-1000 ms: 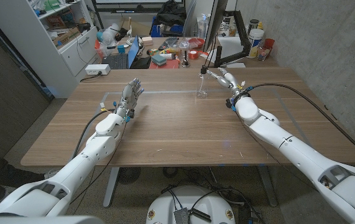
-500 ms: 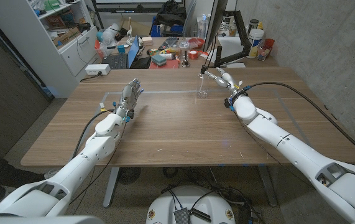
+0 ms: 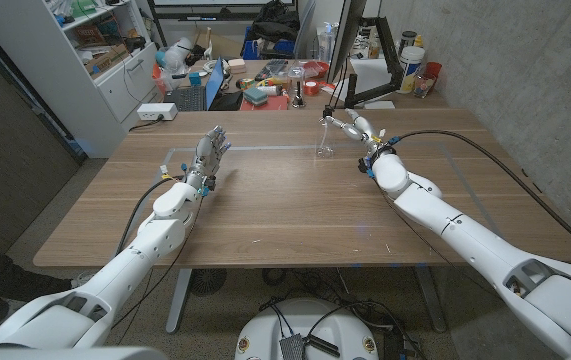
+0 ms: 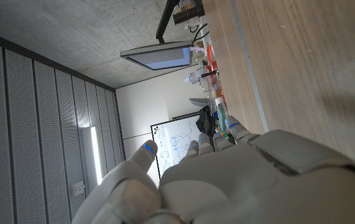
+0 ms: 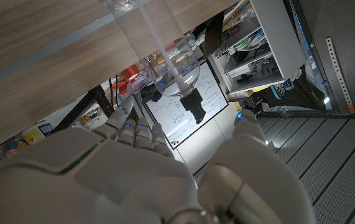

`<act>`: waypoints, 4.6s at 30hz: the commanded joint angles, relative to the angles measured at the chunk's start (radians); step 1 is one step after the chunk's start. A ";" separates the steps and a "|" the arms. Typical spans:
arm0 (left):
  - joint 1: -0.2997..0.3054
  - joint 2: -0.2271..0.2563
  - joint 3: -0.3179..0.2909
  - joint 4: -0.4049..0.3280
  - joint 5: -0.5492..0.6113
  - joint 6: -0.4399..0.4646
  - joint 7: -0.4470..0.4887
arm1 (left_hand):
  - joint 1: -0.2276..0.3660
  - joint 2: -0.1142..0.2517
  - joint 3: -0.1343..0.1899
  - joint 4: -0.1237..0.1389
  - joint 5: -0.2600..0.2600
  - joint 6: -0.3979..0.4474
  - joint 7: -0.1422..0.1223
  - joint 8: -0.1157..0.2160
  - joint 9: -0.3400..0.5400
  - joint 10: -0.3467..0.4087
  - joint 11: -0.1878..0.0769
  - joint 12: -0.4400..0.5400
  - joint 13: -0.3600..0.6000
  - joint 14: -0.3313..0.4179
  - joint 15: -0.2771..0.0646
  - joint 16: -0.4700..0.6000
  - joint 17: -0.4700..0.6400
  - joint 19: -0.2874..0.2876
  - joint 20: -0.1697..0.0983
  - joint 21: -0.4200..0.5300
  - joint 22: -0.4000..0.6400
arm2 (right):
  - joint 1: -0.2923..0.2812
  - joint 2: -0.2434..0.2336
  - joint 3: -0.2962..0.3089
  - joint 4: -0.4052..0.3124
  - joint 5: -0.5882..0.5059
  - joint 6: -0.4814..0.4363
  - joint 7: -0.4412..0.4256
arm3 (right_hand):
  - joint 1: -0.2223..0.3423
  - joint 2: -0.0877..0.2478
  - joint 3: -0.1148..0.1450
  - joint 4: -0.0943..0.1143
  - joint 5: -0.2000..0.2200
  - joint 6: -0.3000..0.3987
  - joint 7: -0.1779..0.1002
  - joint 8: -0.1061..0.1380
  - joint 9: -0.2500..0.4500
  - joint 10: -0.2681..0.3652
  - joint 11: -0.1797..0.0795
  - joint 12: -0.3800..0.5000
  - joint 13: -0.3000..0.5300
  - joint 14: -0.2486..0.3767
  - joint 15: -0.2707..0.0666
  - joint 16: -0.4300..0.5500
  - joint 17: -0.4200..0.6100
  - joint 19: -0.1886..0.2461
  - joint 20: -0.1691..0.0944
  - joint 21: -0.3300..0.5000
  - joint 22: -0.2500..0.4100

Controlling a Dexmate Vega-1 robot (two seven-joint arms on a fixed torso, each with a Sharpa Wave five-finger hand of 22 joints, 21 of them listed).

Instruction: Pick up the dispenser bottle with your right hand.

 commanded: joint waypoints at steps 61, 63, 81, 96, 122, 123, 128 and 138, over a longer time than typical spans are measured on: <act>0.015 0.018 -0.012 -0.022 -0.009 0.006 0.009 | -0.004 0.106 0.001 0.000 0.007 -0.034 -0.003 0.006 0.001 -0.007 0.000 0.006 0.005 -0.061 0.000 0.006 0.001 -0.064 -0.066 -0.006 0.003 | 0.116 0.080 -0.102 0.149 -0.086 -0.080 0.019 | 0.052 -0.002 -0.032 -0.001 0.030 -0.083 0.088 -0.008 0.007 -0.115 0.019 -0.011 0.006 -0.076 0.020 0.000 0.006 -0.035 0.005 -0.070 0.009; 0.014 0.017 -0.012 -0.020 -0.009 0.005 0.010 | -0.004 0.106 0.001 0.000 0.007 -0.034 -0.004 0.006 0.001 -0.007 -0.001 0.006 0.005 -0.061 -0.001 0.006 0.001 -0.063 -0.066 -0.005 0.003 | 0.121 0.081 -0.105 0.156 -0.087 -0.074 0.024 | 0.053 -0.002 -0.033 -0.001 0.030 -0.084 0.089 -0.008 0.007 -0.115 0.019 -0.010 0.007 -0.076 0.021 0.000 0.006 -0.034 0.004 -0.070 0.009; 0.014 0.020 -0.015 -0.015 -0.011 0.006 0.009 | -0.004 0.105 0.000 0.000 0.007 -0.034 -0.003 0.006 0.001 -0.007 -0.001 0.006 0.005 -0.061 -0.001 0.006 0.001 -0.063 -0.065 -0.006 0.003 | 0.149 0.101 -0.120 0.192 -0.101 -0.079 0.021 | 0.073 0.001 -0.038 -0.004 0.037 -0.083 0.089 0.002 0.008 -0.107 0.019 0.003 0.008 -0.059 0.017 0.008 0.006 -0.005 0.003 -0.073 0.009; 0.013 0.024 -0.021 -0.007 -0.017 0.005 0.004 | -0.005 0.105 -0.002 0.000 0.007 -0.035 -0.003 0.006 0.001 -0.008 -0.002 0.005 0.005 -0.061 0.001 0.006 0.001 -0.062 -0.064 -0.006 0.003 | 0.173 0.127 -0.136 0.235 -0.109 -0.084 0.016 | 0.098 -0.001 -0.042 -0.010 0.044 -0.092 0.089 0.004 0.008 -0.115 0.015 0.004 0.009 -0.055 0.015 0.008 0.005 0.004 0.000 -0.083 0.008; 0.010 0.027 -0.028 0.006 -0.024 0.006 -0.001 | -0.006 0.104 -0.005 0.000 0.007 -0.034 -0.003 0.006 0.001 -0.007 -0.001 0.006 0.005 -0.060 0.000 0.006 0.001 -0.062 -0.062 -0.007 0.003 | 0.216 0.166 -0.175 0.299 -0.142 -0.147 0.004 | 0.155 -0.009 -0.057 -0.019 0.064 -0.135 0.052 0.003 0.009 -0.154 -0.018 0.002 0.010 -0.059 -0.005 0.006 0.005 0.002 -0.012 -0.116 0.008; 0.010 0.027 -0.028 0.007 -0.024 0.006 -0.001 | -0.007 0.104 -0.005 0.000 0.007 -0.033 -0.003 0.006 0.001 -0.007 -0.001 0.005 0.005 -0.060 0.000 0.006 0.001 -0.062 -0.062 -0.007 0.003 | 0.218 0.166 -0.177 0.302 -0.143 -0.143 0.005 | 0.159 -0.010 -0.057 -0.020 0.065 -0.136 0.048 0.003 0.009 -0.155 -0.017 0.003 0.010 -0.058 -0.004 0.006 0.005 0.005 -0.010 -0.117 0.008; 0.010 0.025 -0.028 0.010 -0.025 0.007 -0.002 | -0.007 0.104 -0.006 0.000 0.007 -0.032 -0.003 0.006 0.001 -0.006 -0.002 0.006 0.005 -0.059 0.000 0.006 0.001 -0.062 -0.061 -0.007 0.003 | 0.226 0.167 -0.187 0.312 -0.147 -0.145 0.013 | 0.174 -0.011 -0.060 -0.022 0.071 -0.141 0.037 0.004 0.010 -0.160 -0.024 0.003 0.010 -0.057 -0.005 0.007 0.005 0.012 -0.008 -0.120 0.009; 0.000 0.023 -0.026 0.026 -0.025 0.008 -0.009 | -0.008 0.102 -0.008 0.001 0.007 -0.032 -0.005 0.006 0.001 -0.005 -0.002 0.006 0.005 -0.059 0.000 0.006 0.002 -0.061 -0.063 -0.007 0.003 | 0.238 0.182 -0.194 0.333 -0.151 -0.168 0.008 | 0.217 -0.007 -0.063 -0.024 0.084 -0.157 0.029 0.005 0.010 -0.182 -0.011 0.002 0.011 -0.059 0.013 0.007 0.006 0.035 0.040 -0.128 0.010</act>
